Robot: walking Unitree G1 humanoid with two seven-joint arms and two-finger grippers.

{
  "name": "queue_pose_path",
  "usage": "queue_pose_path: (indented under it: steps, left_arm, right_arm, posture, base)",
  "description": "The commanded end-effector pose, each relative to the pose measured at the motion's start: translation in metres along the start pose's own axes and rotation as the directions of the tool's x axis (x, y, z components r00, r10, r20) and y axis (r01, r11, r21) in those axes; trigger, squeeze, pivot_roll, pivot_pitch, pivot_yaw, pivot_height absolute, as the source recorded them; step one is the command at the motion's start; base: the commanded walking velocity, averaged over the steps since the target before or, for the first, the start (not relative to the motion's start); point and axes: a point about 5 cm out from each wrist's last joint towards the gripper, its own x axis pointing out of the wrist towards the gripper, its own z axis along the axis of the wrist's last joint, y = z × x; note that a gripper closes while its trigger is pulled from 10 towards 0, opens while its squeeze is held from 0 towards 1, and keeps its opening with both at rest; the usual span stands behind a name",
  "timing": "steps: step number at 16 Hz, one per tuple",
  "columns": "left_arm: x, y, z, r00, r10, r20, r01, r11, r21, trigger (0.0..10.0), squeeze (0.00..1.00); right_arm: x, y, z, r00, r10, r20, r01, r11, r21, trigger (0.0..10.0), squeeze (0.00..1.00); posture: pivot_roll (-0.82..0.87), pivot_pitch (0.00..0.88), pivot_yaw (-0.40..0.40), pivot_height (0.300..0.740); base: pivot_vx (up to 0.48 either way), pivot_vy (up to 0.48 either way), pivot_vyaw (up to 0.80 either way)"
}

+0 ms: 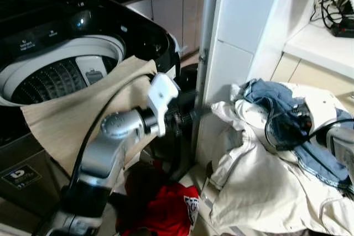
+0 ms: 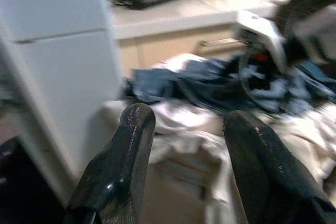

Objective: Clothes washing

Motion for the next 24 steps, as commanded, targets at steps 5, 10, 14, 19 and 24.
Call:
queue_pose_path:
  steps: [5, 10, 14, 19, 24]
  left_arm:
    - [-0.002, -0.016, 0.001, 0.992, -0.114, -0.054, 0.115, 0.993, 0.008, 10.0, 0.00]
    - [-0.003, -0.018, 0.002, 0.988, -0.139, -0.070, 0.139, 0.990, -0.002, 10.0, 0.00]
    - [-0.002, -0.018, 0.001, 0.988, -0.130, -0.079, 0.131, 0.991, 0.003, 10.0, 0.00]
    - [-0.001, -0.019, 0.002, 0.989, -0.120, -0.085, 0.119, 0.993, -0.012, 10.0, 0.00]
    - [0.000, -0.024, 0.002, 0.984, -0.151, -0.095, 0.151, 0.988, -0.017, 10.0, 0.00]
  right_arm:
    - [0.005, -0.010, -0.016, 0.992, 0.006, -0.124, -0.012, 0.999, -0.048, 4.7, 0.00]
    - [0.006, -0.010, -0.017, 0.992, 0.037, -0.117, -0.040, 0.999, -0.028, 0.0, 0.00]
    - [0.006, -0.010, -0.014, 0.993, 0.048, -0.110, -0.053, 0.998, -0.034, 0.0, 0.00]
    - [0.006, -0.011, -0.013, 0.992, 0.051, -0.113, -0.056, 0.997, -0.043, 0.0, 0.00]
    - [0.000, -0.012, -0.009, 0.996, 0.057, -0.074, -0.058, 0.998, -0.017, 0.0, 0.00]
  posture:
    - [-0.15, 0.000, 0.034, 0.740]
    - [-0.15, 0.000, 0.037, 0.740]
    - [-0.15, 0.000, 0.035, 0.740]
    - [-0.15, 0.000, 0.033, 0.740]
    - [-0.16, 0.000, 0.041, 0.740]
  base:
    - [0.000, 0.000, 0.00]
    - [0.000, 0.000, 0.00]
    - [0.000, 0.000, 0.00]
    - [0.000, 0.000, 0.00]
    - [0.000, 0.000, 0.00]
